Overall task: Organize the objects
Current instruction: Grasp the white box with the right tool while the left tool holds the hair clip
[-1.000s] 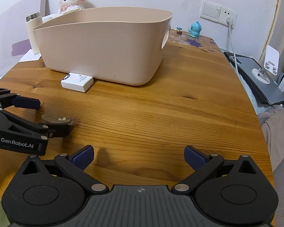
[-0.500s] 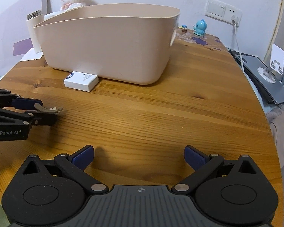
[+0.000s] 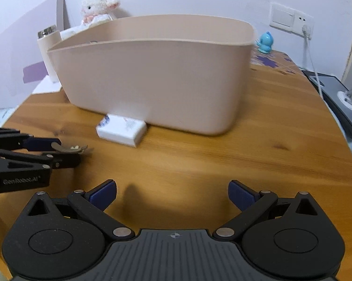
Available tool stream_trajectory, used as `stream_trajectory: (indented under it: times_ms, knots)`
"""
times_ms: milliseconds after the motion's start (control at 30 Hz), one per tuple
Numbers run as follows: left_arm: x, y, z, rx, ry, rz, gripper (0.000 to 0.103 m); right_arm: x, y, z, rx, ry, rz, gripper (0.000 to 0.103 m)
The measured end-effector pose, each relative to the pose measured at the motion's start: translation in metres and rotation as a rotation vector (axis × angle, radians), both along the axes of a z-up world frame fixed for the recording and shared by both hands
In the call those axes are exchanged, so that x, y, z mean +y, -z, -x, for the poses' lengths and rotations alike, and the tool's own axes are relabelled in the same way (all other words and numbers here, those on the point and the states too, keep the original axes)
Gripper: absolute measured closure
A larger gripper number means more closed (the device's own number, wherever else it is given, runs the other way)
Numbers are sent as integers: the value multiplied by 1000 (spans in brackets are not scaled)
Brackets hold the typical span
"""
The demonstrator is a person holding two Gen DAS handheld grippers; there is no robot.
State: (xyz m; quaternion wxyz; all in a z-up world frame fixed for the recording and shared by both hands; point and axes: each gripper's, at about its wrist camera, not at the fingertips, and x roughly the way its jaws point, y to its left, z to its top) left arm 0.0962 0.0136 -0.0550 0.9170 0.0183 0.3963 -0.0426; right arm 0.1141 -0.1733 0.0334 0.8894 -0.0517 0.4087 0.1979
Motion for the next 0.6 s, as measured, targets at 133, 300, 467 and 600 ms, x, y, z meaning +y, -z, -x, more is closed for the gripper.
stream_trajectory:
  times_ms: [133, 300, 467, 600]
  knots:
    - [17, 0, -12, -1, -24, -1, 58, 22, 1, -12, -1, 8, -22, 0]
    - [33, 0, -25, -8, -28, -6, 58, 43, 6, -25, 11, 23, -44, 0]
    - [44, 0, -35, -21, -3, -9, 58, 59, 11, -26, -23, 55, -40, 0]
    - [51, 0, -42, -18, -1, 1, 58, 74, 14, -27, -56, 65, -1, 0]
